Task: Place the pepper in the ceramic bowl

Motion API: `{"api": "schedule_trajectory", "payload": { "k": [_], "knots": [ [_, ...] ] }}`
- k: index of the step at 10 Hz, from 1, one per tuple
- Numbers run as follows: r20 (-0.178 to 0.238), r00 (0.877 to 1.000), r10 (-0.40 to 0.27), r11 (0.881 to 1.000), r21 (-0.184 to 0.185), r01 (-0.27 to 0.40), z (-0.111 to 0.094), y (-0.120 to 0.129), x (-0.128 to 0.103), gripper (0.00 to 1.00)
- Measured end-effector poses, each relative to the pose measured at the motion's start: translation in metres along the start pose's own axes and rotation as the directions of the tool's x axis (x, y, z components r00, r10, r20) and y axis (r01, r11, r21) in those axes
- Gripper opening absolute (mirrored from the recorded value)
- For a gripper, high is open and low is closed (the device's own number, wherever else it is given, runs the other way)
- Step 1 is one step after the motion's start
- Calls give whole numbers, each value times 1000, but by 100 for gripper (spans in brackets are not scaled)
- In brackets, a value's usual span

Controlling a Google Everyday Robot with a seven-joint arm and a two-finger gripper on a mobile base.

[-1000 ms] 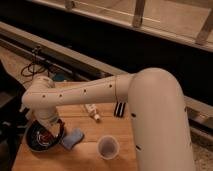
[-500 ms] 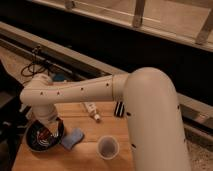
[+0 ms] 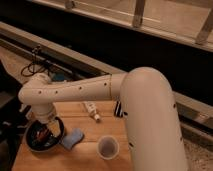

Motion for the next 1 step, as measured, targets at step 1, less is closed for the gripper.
{"api": "schedule_trajectory", "payload": {
  "k": [1],
  "knots": [
    [-2,1000,0,1000,1,0,0,-1,0,65]
  ]
}}
